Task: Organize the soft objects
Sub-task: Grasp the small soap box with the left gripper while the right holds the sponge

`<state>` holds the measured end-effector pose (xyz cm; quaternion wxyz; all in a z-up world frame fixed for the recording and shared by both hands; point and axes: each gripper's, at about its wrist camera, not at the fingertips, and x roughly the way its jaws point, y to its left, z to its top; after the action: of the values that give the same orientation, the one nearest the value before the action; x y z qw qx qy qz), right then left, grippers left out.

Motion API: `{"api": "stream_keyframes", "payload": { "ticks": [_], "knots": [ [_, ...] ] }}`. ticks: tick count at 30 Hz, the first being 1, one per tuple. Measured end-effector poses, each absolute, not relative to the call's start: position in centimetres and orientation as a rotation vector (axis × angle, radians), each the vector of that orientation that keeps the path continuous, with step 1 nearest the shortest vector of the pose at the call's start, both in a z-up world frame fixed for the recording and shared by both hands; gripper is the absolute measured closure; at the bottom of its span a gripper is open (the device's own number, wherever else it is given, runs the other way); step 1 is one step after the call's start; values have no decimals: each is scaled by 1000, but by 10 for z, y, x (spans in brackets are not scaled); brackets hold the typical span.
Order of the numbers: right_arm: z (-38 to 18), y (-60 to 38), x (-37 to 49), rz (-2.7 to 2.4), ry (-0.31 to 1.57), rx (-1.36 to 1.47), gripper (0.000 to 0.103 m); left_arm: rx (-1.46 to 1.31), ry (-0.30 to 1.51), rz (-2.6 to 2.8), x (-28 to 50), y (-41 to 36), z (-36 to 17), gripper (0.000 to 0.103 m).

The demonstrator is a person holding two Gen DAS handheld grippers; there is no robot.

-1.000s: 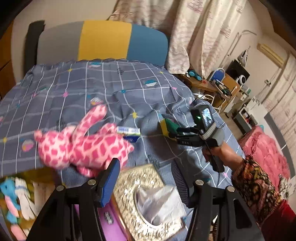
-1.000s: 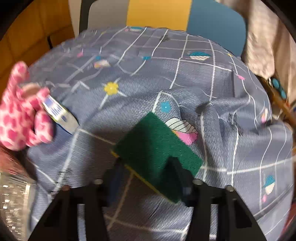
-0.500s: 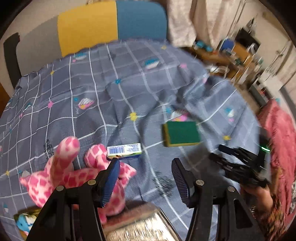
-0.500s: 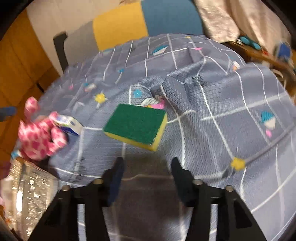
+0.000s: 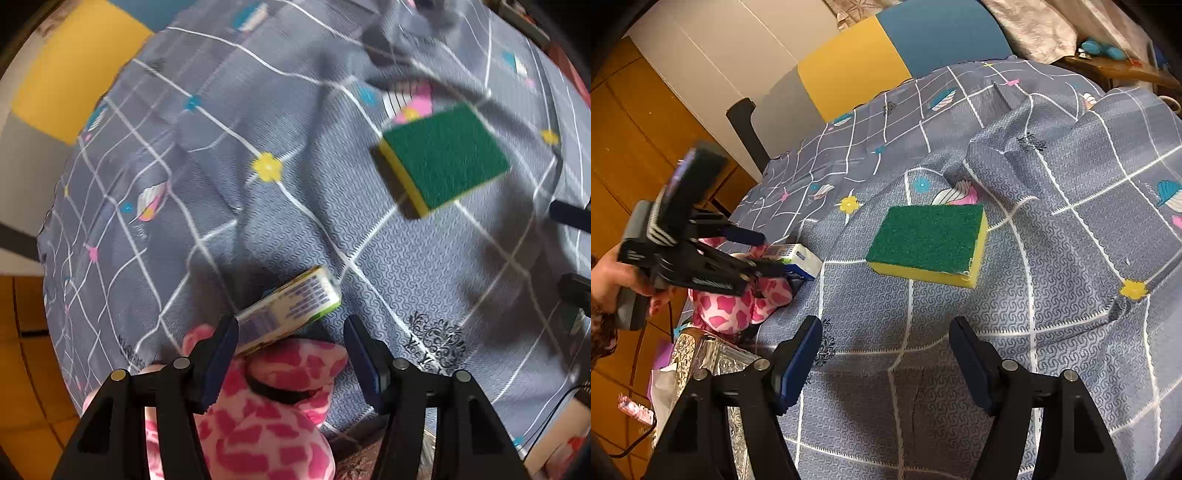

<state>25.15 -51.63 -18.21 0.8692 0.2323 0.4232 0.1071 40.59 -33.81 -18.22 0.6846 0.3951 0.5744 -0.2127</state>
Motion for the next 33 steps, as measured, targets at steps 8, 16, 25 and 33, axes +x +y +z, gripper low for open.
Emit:
{"api": "stream_keyframes", "payload": {
  "ticks": [8,16,25,33],
  "knots": [
    [-184,-518,251,238,892,487,29,1032,1172,-428,401,-344,-194,61],
    [-185,-525,250,221,887,512,27,1113,1119,-477,381,-347,-180,68],
    [-185,-522,251,237,890,510,25,1133,1156,-493,389,-356,-199,36],
    [-188,-527,251,213,888,514,25,1016,1118,-442,392,-350,-190,78]
  ]
}}
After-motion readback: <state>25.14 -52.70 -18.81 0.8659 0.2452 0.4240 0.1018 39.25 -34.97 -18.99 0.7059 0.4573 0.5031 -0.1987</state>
